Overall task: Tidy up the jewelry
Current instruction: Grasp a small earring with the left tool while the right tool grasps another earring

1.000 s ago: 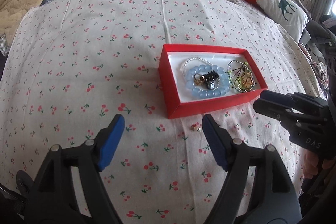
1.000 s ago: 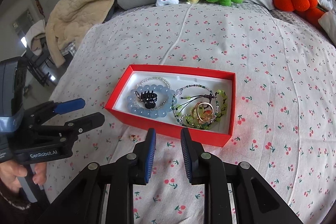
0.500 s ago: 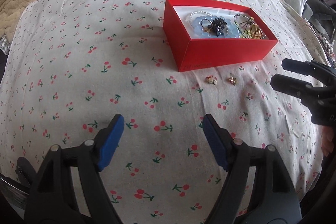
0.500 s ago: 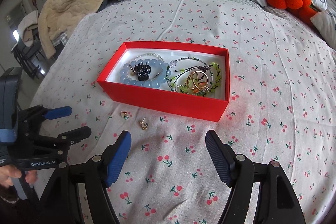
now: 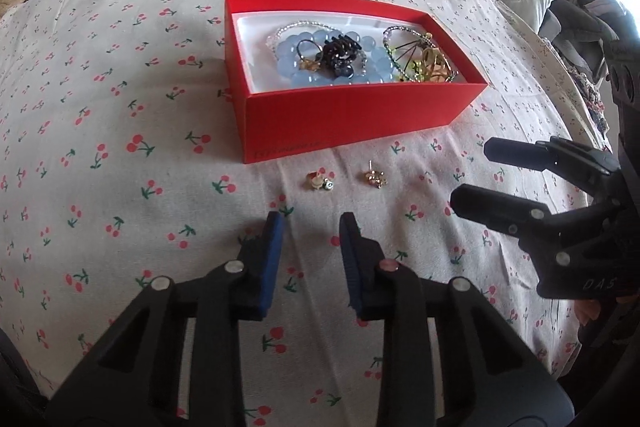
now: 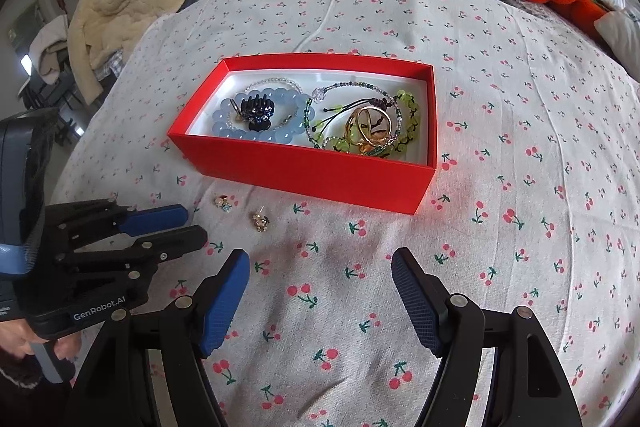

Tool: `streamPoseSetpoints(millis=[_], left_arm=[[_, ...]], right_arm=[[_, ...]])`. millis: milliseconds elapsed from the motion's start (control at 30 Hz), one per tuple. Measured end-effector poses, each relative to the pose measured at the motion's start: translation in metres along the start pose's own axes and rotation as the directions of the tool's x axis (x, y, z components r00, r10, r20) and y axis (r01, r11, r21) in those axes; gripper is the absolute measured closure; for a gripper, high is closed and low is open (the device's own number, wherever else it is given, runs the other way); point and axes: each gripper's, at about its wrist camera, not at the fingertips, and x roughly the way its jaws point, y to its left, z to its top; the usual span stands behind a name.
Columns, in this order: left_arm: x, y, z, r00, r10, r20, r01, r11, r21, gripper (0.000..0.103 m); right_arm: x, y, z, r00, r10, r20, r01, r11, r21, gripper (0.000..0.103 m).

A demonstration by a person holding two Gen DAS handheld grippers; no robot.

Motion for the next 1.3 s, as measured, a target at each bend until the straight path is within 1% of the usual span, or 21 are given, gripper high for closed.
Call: streamPoseSetpoints(millis=[67, 100, 233, 333, 400, 500, 633, 667, 833, 933, 1000, 1033, 1200, 1267, 1300], left_arm=[[0.004, -0.002, 0.003, 1.0, -0.014, -0.002, 0.014, 1.0, -0.015, 0.074], [0.005, -0.002, 0.005, 1.0, -0.017, -0.002, 0.017, 1.0, -0.02, 0.077], [0.012, -0.006, 0.011, 1.0, -0.014, 0.0, 0.014, 0.999, -0.035, 0.082], [0.016, -0.012, 0.013, 1.0, 0.01, 0.002, -0.009, 0.999, -0.031, 0.084], [0.017, -0.015, 0.014, 0.999, 0.045, 0.001, -0.045, 0.999, -0.019, 0.093], [0.017, -0.016, 0.014, 0.997, 0.071, 0.004, -0.071, 0.997, -0.013, 0.096], [0.012, -0.016, 0.013, 0.996, 0.089, 0.018, -0.089, 0.996, 0.004, 0.097], [0.01, -0.014, 0.012, 0.996, 0.091, 0.021, -0.091, 0.996, 0.004, 0.099], [-0.004, -0.002, 0.007, 0.993, 0.111, 0.033, -0.111, 0.994, 0.001, 0.099], [-0.01, 0.007, 0.002, 0.992, 0.12, 0.033, -0.12, 0.993, -0.009, 0.099], [-0.016, 0.014, -0.001, 0.992, 0.122, 0.035, -0.122, 0.992, -0.018, 0.099], [-0.018, 0.017, -0.002, 0.992, 0.123, 0.036, -0.122, 0.992, -0.022, 0.099], [-0.029, 0.029, -0.005, 0.992, 0.12, 0.044, -0.118, 0.992, -0.039, 0.099], [-0.031, 0.033, -0.006, 0.992, 0.119, 0.043, -0.117, 0.992, -0.043, 0.099], [-0.032, 0.034, -0.007, 0.992, 0.119, 0.043, -0.117, 0.992, -0.046, 0.099]], right_arm=[[0.0, -0.001, -0.001, 1.0, 0.003, -0.004, -0.003, 1.0, 0.001, 0.028], [0.0, -0.002, -0.001, 1.0, 0.005, -0.004, -0.005, 1.0, -0.001, 0.028], [0.0, -0.006, -0.001, 1.0, 0.003, -0.001, -0.003, 1.0, 0.0, 0.028], [-0.001, -0.009, 0.0, 1.0, 0.006, 0.002, -0.006, 1.0, 0.011, 0.028], [-0.002, -0.011, 0.001, 1.0, 0.004, 0.004, -0.004, 1.0, 0.015, 0.028], [-0.003, -0.012, 0.001, 1.0, 0.004, 0.006, -0.004, 1.0, 0.018, 0.028], [-0.002, -0.012, 0.001, 1.0, 0.004, 0.006, -0.004, 1.0, 0.019, 0.028], [-0.002, -0.011, 0.001, 1.0, 0.004, 0.006, -0.004, 1.0, 0.019, 0.028], [0.005, -0.001, 0.002, 1.0, 0.011, -0.006, -0.011, 1.0, 0.011, 0.028], [0.017, 0.007, 0.002, 0.999, 0.032, -0.041, -0.031, 0.999, 0.017, 0.028], [0.027, 0.011, 0.001, 0.997, 0.033, -0.071, -0.031, 0.999, 0.029, 0.028], [0.031, 0.013, 0.0, 0.997, 0.03, -0.078, -0.027, 0.999, 0.031, 0.028], [0.039, 0.028, 0.002, 0.998, -0.029, -0.057, 0.028, 1.0, -0.014, 0.03], [0.043, 0.034, 0.004, 0.998, -0.046, -0.049, 0.045, 0.999, -0.025, 0.033], [0.044, 0.037, 0.005, 0.998, -0.054, -0.044, 0.053, 0.998, -0.033, 0.036]])
